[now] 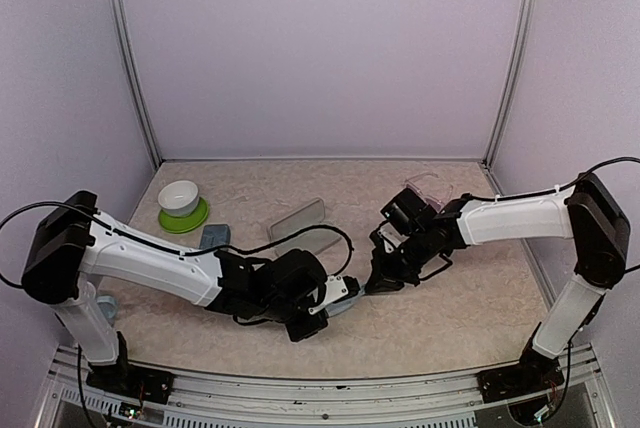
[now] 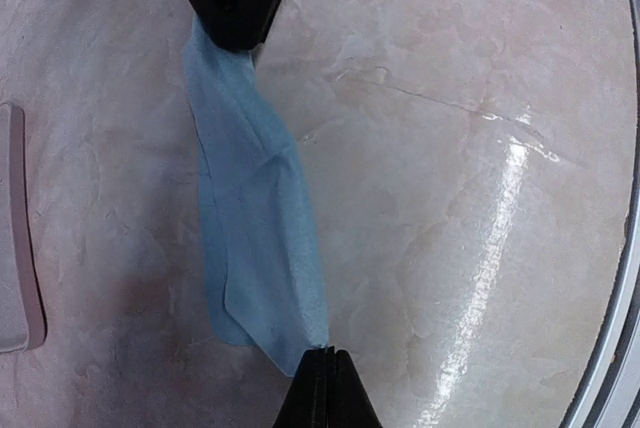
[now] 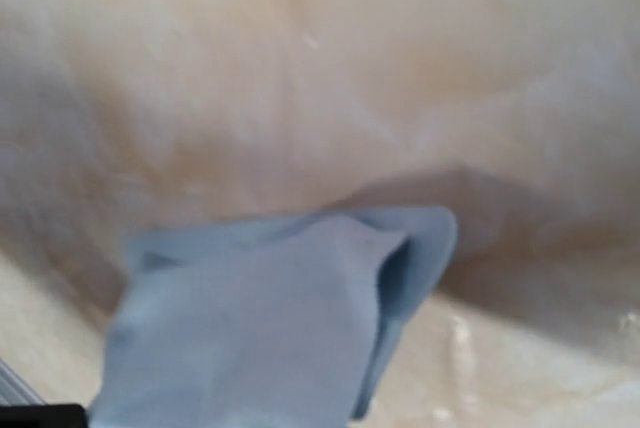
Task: Organize the sunglasses
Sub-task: Pick up the folded cleaning cloth from the center of the board, then place the folded cleaning cloth in the sunglasses case.
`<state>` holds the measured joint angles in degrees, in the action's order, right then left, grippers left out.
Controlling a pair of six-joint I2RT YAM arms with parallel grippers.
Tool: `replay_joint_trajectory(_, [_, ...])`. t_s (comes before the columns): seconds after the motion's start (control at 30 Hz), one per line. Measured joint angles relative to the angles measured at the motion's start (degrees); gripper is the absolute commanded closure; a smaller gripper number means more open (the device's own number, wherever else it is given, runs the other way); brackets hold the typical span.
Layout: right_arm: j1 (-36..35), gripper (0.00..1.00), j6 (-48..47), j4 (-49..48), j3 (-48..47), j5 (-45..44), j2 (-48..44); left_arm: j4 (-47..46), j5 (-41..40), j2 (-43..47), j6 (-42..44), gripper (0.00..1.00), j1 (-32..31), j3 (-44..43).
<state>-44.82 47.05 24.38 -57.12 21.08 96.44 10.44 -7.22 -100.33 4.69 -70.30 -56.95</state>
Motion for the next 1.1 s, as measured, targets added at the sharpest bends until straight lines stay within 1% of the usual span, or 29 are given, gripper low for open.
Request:
replay_joint_trajectory(0.2, [0.07, 1.00, -0.68, 3.21, -5.95, -0.46, 1.14, 1.66, 2.43, 3.13, -1.46, 0.97, 4.04, -0.42])
replay_joint_trajectory(0.5, [0.85, 1.00, -1.14, 6.99, -16.98, -0.55, 8.76, 2.16, 7.52, 6.73, -2.47, 0.97, 12.33, -0.42])
replay_joint_trajectory(0.8, [1.97, 1.00, -1.14, 10.32, -26.40, -1.27, 16.28, 2.89, 11.87, 6.73, -2.78, 0.97, 18.69, -0.42])
replay_joint_trajectory(1.1, [4.11, 1.00, -1.16, 11.82, -31.39, -1.38, 20.04, 3.32, 14.27, 3.63, -3.63, 0.97, 21.49, -2.32])
